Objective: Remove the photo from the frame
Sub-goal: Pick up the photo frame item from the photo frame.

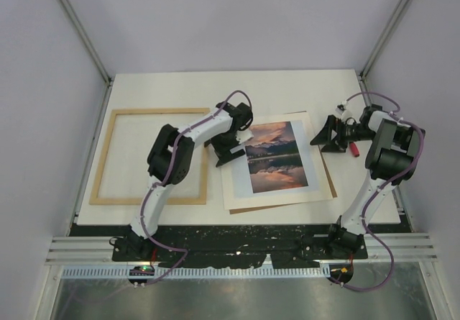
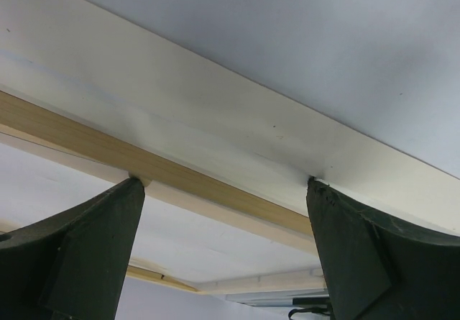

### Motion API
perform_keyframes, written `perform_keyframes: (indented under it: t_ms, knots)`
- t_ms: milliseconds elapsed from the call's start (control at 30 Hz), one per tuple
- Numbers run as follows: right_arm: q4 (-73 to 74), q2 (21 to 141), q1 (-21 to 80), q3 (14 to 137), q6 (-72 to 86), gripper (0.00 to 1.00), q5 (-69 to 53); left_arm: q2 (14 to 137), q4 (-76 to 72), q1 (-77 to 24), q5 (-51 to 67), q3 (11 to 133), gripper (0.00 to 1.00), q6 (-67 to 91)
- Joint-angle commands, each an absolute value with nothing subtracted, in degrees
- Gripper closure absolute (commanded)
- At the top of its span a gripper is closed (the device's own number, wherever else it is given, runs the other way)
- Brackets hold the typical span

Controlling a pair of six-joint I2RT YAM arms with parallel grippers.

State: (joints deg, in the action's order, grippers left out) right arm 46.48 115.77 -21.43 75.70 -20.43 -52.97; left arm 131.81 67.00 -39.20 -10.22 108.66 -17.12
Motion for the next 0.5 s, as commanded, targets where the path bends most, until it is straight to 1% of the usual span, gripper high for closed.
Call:
perform_keyframes:
  t_ms: [0, 200, 367, 467]
  knots:
    - [48.69, 117.86, -20.04, 77.69, -22.67, 0.04, -56.06, 133.77, 69.35, -40.16, -7.74, 110.48, 0.0, -17.58]
    - [52.56, 119.44, -19.34, 79.54, -24.87, 0.04, -63.27, 133.24, 68.29, -40.34, -3.43, 110.39, 0.0, -16.88]
    - [55.1, 120.14, -19.16, 80.42, -27.42, 0.05, -66.09, 133.51, 68.38, -40.52, -2.37, 111.27, 0.01, -16.52]
    - [57.82, 121.11, -19.16, 81.56, -29.78, 0.06, -69.77, 133.51, 68.29, -40.78, -2.2, 111.36, 0.0, -16.52]
